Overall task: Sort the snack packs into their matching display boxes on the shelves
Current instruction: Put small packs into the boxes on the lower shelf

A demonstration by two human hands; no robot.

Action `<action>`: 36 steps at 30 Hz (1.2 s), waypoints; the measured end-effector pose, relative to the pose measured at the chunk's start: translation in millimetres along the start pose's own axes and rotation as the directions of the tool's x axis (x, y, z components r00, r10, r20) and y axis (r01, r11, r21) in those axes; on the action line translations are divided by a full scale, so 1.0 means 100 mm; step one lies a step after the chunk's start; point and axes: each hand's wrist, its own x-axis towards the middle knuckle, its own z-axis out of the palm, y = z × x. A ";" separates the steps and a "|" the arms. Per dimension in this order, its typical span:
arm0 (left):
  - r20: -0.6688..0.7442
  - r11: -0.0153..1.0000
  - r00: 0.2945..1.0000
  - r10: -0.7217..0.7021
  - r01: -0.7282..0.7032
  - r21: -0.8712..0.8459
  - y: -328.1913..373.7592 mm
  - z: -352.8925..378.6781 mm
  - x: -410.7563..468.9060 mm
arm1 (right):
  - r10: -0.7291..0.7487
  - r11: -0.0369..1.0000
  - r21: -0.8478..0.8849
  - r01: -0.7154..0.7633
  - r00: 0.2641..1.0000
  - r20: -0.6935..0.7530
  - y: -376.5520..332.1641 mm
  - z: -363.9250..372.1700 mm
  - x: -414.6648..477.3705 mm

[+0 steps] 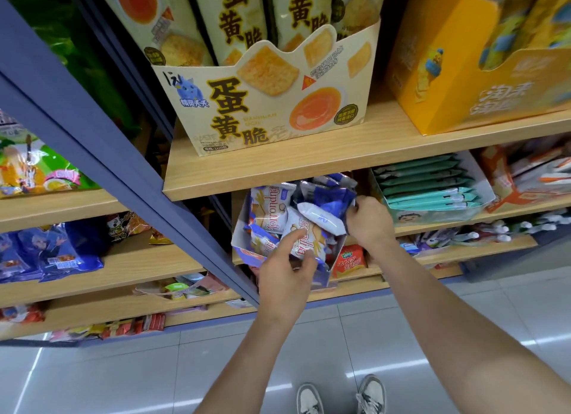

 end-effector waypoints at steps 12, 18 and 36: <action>0.024 0.999 1.000 -0.014 0.015 -0.050 0.01 -0.29 0.08 | -0.459 0.885 -0.091 0.457 0.888 -0.008 0.15 0.01 -0.28; 0.016 0.984 0.991 0.132 -0.133 0.117 0.10 -0.50 0.08 | -0.473 0.879 0.011 0.477 0.874 -0.112 0.07 0.00 -0.19; 0.199 0.773 0.875 0.441 -0.483 0.410 0.24 -0.12 0.57 | -0.473 0.881 0.109 0.461 0.865 0.168 0.00 -0.24 -0.32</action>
